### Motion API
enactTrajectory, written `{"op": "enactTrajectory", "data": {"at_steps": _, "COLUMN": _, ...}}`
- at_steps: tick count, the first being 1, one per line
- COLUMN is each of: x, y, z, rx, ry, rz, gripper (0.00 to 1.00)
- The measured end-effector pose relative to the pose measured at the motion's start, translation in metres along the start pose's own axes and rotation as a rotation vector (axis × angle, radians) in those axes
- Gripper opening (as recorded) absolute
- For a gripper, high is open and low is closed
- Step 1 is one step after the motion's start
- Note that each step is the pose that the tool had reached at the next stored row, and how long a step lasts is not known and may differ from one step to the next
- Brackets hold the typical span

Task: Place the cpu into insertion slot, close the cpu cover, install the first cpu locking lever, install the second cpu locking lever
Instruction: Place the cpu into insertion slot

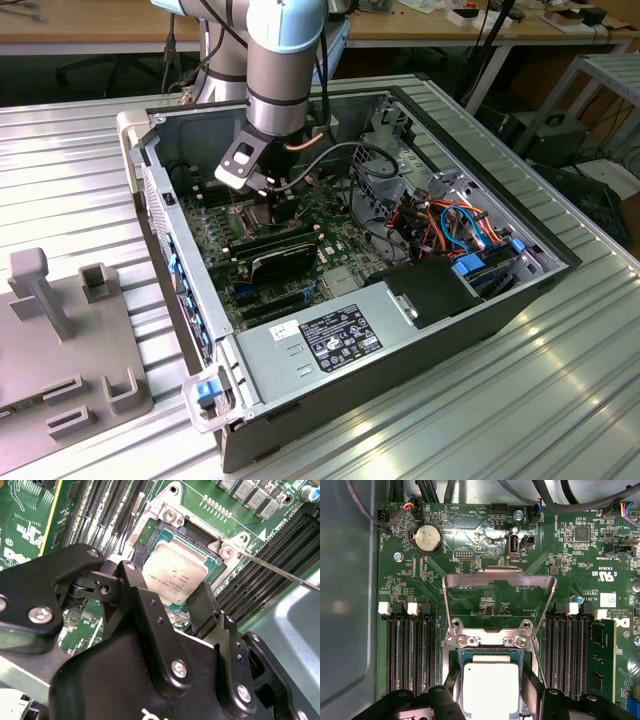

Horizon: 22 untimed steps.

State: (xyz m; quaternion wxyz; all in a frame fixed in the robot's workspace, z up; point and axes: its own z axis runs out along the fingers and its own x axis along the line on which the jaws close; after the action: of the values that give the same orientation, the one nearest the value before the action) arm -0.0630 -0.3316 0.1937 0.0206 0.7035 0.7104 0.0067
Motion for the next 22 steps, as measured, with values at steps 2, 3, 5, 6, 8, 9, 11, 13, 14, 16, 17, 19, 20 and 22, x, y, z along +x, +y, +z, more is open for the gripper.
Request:
{"op": "enactTrajectory", "data": {"at_steps": 2, "x": -0.0001, "y": 0.0000, "z": -0.0001, "rx": 0.0004, "ry": -0.0005, "rz": 0.000, "gripper": 0.61}}
{"op": "enactTrajectory", "data": {"at_steps": 3, "x": -0.0001, "y": 0.0000, "z": -0.0003, "rx": 0.0004, "ry": -0.0006, "rz": 0.000, "gripper": 0.61}}
{"op": "enactTrajectory", "data": {"at_steps": 5, "x": -0.0001, "y": 0.0000, "z": -0.0007, "rx": 0.0003, "ry": -0.0008, "rz": 0.000, "gripper": 0.61}}
{"op": "enactTrajectory", "data": {"at_steps": 6, "x": -0.0001, "y": 0.0000, "z": -0.0007, "rx": 0.0004, "ry": -0.0008, "rz": 0.000, "gripper": 0.61}}
{"op": "enactTrajectory", "data": {"at_steps": 8, "x": -0.0001, "y": 0.0000, "z": -0.0008, "rx": 0.0005, "ry": -0.0012, "rz": 0.000, "gripper": 0.61}}
{"op": "enactTrajectory", "data": {"at_steps": 9, "x": -0.0001, "y": 0.0000, "z": -0.0008, "rx": 0.0006, "ry": -0.0011, "rz": 0.000, "gripper": 0.61}}
{"op": "enactTrajectory", "data": {"at_steps": 11, "x": -0.0001, "y": 0.0001, "z": -0.0009, "rx": 0.0005, "ry": -0.0012, "rz": 0.000, "gripper": 0.61}}
{"op": "enactTrajectory", "data": {"at_steps": 13, "x": -0.0001, "y": 0.0001, "z": -0.0010, "rx": 0.0005, "ry": -0.0011, "rz": 0.000, "gripper": 0.61}}
{"op": "enactTrajectory", "data": {"at_steps": 14, "x": -0.0001, "y": 0.0001, "z": -0.0010, "rx": 0.0006, "ry": -0.0012, "rz": 0.000, "gripper": 0.61}}
{"op": "enactTrajectory", "data": {"at_steps": 16, "x": -0.0001, "y": 0.0001, "z": -0.0014, "rx": 0.0008, "ry": -0.0008, "rz": 0.000, "gripper": 0.61}}
{"op": "enactTrajectory", "data": {"at_steps": 17, "x": -0.0001, "y": 0.0001, "z": -0.0018, "rx": 0.0008, "ry": -0.0007, "rz": 0.000, "gripper": 0.61}}
{"op": "enactTrajectory", "data": {"at_steps": 19, "x": -0.0001, "y": 0.0001, "z": -0.0026, "rx": 0.0010, "ry": -0.0008, "rz": 0.000, "gripper": 0.61}}
{"op": "enactTrajectory", "data": {"at_steps": 20, "x": -0.0001, "y": 0.0001, "z": -0.0031, "rx": 0.0011, "ry": -0.0008, "rz": 0.000, "gripper": 0.61}}
{"op": "enactTrajectory", "data": {"at_steps": 22, "x": -0.0001, "y": 0.0002, "z": -0.0050, "rx": 0.0015, "ry": -0.0008, "rz": 0.000, "gripper": 0.61}}
